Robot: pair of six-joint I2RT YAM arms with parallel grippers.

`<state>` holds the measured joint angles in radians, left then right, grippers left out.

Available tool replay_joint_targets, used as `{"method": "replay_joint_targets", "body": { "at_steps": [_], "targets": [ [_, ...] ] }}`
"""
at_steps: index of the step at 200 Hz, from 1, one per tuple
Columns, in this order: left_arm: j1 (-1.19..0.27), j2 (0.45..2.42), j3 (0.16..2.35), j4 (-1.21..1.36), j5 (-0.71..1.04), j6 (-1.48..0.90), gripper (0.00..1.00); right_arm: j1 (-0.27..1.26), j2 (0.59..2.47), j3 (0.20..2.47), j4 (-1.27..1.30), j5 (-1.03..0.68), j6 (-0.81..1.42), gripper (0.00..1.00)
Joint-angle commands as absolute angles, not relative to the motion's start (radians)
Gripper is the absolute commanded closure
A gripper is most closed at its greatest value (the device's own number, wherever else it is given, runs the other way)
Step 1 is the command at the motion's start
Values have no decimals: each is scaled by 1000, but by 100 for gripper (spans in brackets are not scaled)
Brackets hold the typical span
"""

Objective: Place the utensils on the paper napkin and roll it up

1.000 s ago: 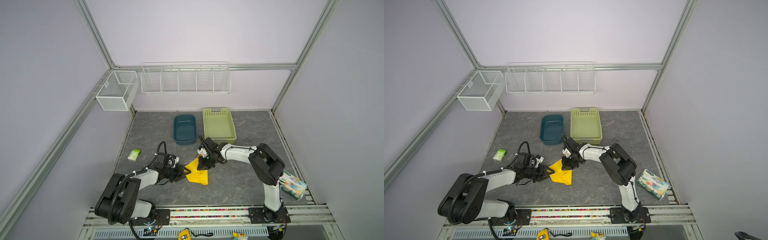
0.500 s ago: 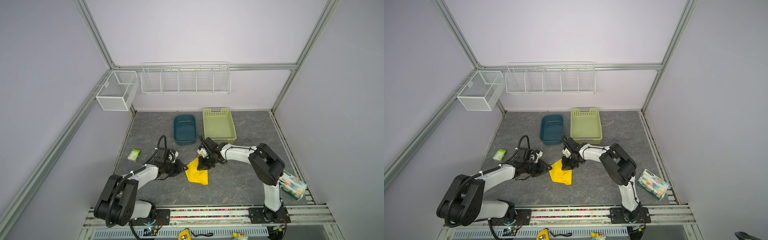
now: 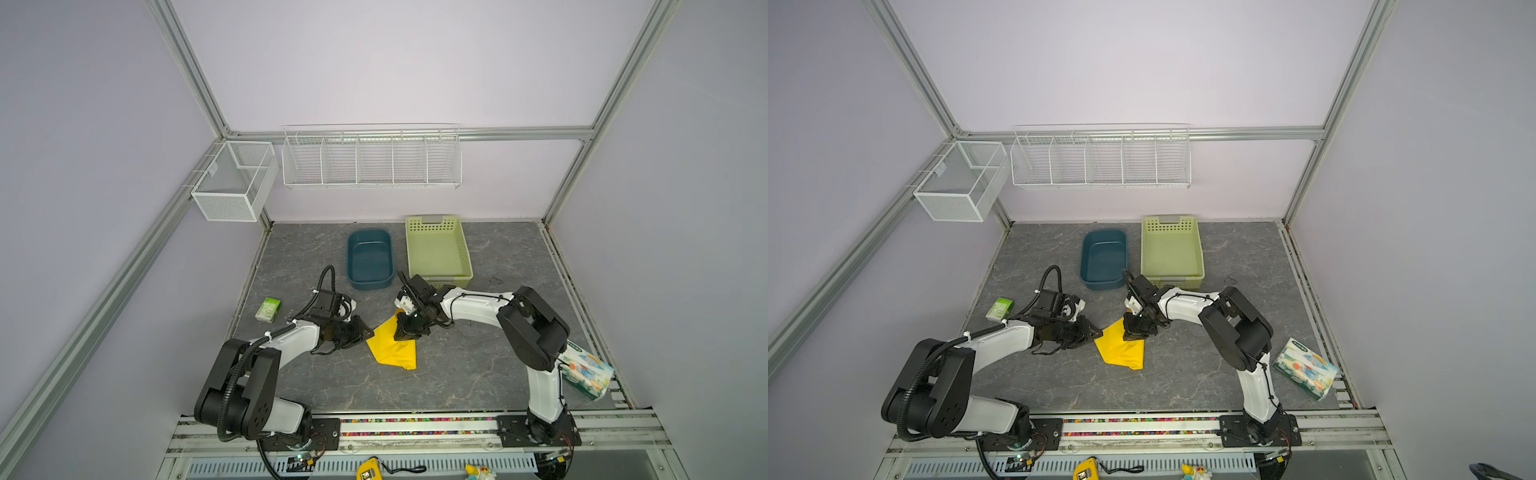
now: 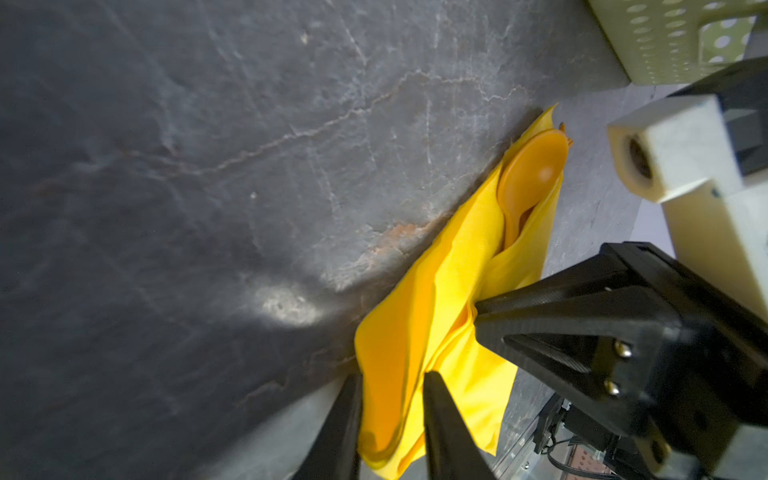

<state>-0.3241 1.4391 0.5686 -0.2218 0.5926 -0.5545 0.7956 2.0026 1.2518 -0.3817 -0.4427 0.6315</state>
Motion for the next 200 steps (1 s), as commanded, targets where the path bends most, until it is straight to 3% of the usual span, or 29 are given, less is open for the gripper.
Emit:
{"method": "replay_joint_targets", "body": {
  "at_steps": [1,43,98,136,200],
  "targets": [
    [-320,1458,583,-216,620,-529,74,791,2030,1224,-451,-358,634,84],
    [-319,1438,545,-210,621,-538,76,791,2031,1221,-449,-357,633,84],
    [-320,1408,561,-162,705,-574,95,790,2032,1217,-448,-354,633,84],
    [-342,1412,581,-128,790,-604,99,790,2033,1207,-431,-357,644,84],
    [-476,1513,662,-130,775,-680,100,792,2031,1206,-428,-353,646,85]
  ]
}}
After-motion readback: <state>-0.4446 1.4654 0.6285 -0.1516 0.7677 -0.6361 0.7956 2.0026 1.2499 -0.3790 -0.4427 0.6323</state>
